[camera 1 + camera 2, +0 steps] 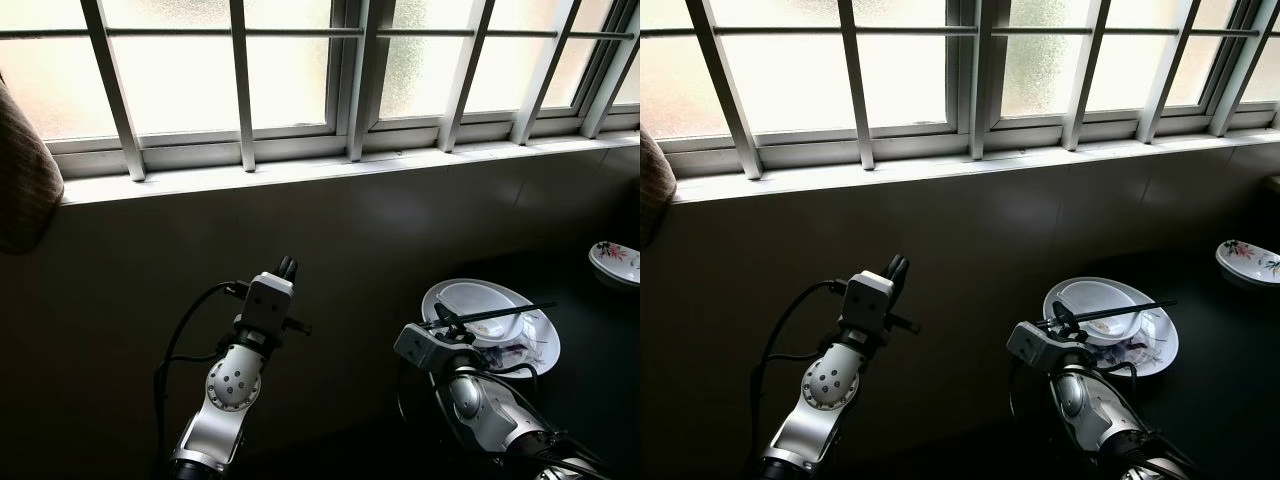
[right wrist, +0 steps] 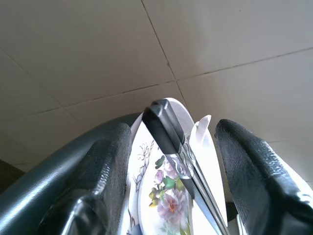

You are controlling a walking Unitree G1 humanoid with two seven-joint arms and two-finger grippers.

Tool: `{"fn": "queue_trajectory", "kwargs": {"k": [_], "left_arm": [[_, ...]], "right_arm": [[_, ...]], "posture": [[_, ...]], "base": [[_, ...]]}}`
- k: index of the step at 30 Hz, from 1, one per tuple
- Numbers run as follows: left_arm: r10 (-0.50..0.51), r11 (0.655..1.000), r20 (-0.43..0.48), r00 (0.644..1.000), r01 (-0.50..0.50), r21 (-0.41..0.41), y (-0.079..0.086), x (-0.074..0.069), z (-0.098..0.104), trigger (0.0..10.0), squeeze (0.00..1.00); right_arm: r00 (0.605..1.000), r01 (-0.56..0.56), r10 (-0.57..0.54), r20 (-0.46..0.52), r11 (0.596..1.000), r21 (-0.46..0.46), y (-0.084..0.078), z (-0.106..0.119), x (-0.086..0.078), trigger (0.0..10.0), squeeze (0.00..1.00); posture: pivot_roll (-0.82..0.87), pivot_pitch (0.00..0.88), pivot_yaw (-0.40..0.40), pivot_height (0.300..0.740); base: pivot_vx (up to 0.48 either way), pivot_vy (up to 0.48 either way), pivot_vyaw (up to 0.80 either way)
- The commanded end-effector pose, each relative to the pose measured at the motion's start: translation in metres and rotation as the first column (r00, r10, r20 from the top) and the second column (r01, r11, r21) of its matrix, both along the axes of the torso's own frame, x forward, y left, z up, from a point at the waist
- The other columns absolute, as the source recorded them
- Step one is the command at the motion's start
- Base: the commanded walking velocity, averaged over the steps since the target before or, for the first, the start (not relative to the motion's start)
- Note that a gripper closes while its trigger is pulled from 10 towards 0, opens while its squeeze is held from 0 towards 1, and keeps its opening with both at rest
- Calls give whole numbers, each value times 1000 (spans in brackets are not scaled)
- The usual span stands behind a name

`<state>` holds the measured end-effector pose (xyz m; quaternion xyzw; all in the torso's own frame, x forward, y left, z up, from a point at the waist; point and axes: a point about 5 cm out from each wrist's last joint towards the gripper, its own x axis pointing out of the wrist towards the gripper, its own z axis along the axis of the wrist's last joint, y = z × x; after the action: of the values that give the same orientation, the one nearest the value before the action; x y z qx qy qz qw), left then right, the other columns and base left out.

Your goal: Kitchen organization

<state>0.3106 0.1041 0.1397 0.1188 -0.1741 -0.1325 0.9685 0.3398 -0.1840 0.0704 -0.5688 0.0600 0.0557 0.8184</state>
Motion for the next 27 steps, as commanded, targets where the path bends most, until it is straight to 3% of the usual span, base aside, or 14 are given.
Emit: {"fn": "queue_trajectory", "kwargs": {"k": [1, 11, 21, 27], "left_arm": [[-5, 1000, 2, 1000, 5, 6, -1, 0, 0, 10000, 0], [-9, 1000, 1, 1000, 9, 8, -2, 0, -1, 10000, 0], [-10, 1000, -4, 1000, 10, 10, -2, 0, -2, 10000, 0], [-13, 1000, -5, 1000, 13, 11, -2, 0, -2, 10000, 0]], "right_arm": [[999, -21, 22, 31, 999, -35, -2, 7, 5, 10000, 0], [997, -68, 71, 29, 993, -95, -4, 7, 7, 10000, 0], [999, 13, -8, 43, 991, -133, -19, 6, 7, 10000, 0], [998, 13, -3, 69, 990, -143, -19, 8, 8, 10000, 0]], "posture": [[47, 0, -14, 740], [49, 0, -15, 740], [50, 0, -15, 740], [45, 0, -13, 740]], "base": [[0, 0, 0], [0, 0, 0], [0, 0, 0], [0, 0, 0]]}}
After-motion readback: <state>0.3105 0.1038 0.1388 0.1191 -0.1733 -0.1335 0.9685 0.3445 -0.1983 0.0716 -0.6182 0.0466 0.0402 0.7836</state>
